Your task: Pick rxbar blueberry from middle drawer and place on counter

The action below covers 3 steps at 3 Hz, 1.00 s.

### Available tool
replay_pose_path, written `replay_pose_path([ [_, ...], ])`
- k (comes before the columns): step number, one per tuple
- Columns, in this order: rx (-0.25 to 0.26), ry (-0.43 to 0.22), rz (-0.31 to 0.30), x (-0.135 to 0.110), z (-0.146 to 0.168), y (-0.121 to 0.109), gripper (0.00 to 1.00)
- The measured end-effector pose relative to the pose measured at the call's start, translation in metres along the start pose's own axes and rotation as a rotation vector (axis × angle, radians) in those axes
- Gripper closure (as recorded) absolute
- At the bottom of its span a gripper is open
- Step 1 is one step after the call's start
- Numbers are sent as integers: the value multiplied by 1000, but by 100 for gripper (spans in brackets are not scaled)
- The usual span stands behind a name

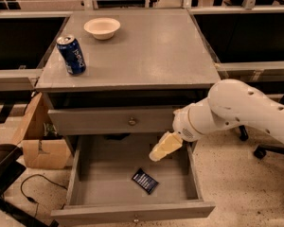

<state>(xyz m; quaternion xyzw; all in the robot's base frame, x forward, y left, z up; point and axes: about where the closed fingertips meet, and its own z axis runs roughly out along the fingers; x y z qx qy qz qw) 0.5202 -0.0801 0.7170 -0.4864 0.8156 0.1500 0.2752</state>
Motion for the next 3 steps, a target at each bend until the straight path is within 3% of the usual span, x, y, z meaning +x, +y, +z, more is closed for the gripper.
replay_pose_path([
  [1,9,55,22,34,48,1,0],
  [2,65,110,21,77,98,-5,0],
  [3,116,117,23,107,141,-21,0],
])
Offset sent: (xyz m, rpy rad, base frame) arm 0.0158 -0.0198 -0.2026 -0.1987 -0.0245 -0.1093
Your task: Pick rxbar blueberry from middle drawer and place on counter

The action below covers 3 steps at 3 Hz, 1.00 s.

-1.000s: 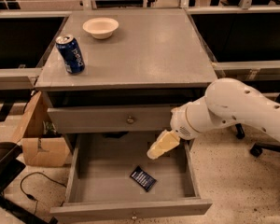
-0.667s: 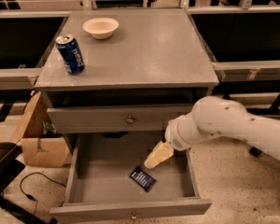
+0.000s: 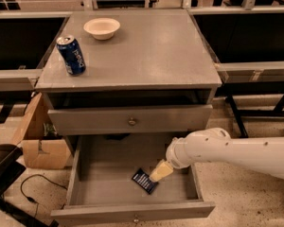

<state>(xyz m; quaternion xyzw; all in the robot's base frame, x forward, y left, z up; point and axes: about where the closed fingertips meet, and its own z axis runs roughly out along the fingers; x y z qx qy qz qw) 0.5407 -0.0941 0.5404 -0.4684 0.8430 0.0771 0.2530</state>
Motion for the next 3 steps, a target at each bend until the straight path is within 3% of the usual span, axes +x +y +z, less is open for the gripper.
replay_pose_path([
  [1,16,-8,20,15,42,-10,0],
  [2,14,-10,25,18,47,-9,0],
  [3,-2,25,19,22,76,-3,0],
])
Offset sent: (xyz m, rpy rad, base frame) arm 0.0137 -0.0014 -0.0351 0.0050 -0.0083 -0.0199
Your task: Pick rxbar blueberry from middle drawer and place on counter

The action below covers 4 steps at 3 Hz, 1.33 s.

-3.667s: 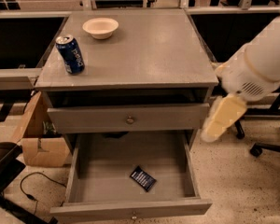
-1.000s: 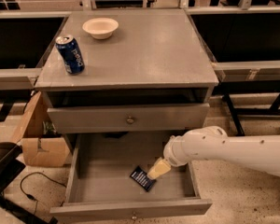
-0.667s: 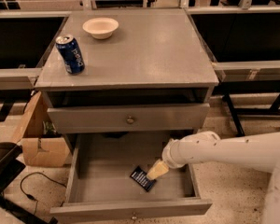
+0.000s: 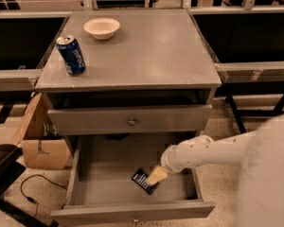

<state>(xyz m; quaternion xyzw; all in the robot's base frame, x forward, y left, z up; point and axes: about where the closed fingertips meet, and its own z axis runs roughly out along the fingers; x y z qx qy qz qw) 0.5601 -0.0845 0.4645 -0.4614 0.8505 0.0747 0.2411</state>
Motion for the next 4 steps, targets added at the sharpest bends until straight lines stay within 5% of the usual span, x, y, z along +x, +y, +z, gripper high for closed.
replay_pose_path([
  [2,-23,92,-17,16,81,18,0],
  [4,-36,123,-68,10,125,54,0],
])
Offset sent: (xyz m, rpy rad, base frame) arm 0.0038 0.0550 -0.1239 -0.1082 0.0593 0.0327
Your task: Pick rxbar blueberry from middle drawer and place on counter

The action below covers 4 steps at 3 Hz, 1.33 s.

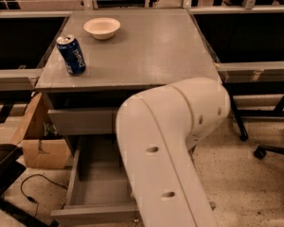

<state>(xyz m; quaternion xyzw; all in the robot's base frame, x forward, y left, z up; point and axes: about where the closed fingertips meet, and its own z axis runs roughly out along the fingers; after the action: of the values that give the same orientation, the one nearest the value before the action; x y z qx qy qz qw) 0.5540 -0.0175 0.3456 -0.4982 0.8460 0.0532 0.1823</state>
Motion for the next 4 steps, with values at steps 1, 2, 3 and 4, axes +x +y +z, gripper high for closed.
replay_pose_path([
  [1,8,31,-24,-2,15,16,19],
  [2,8,31,-24,-4,11,16,42],
  [3,8,30,-24,-4,10,16,66],
  [4,8,30,-24,-4,10,16,89],
])
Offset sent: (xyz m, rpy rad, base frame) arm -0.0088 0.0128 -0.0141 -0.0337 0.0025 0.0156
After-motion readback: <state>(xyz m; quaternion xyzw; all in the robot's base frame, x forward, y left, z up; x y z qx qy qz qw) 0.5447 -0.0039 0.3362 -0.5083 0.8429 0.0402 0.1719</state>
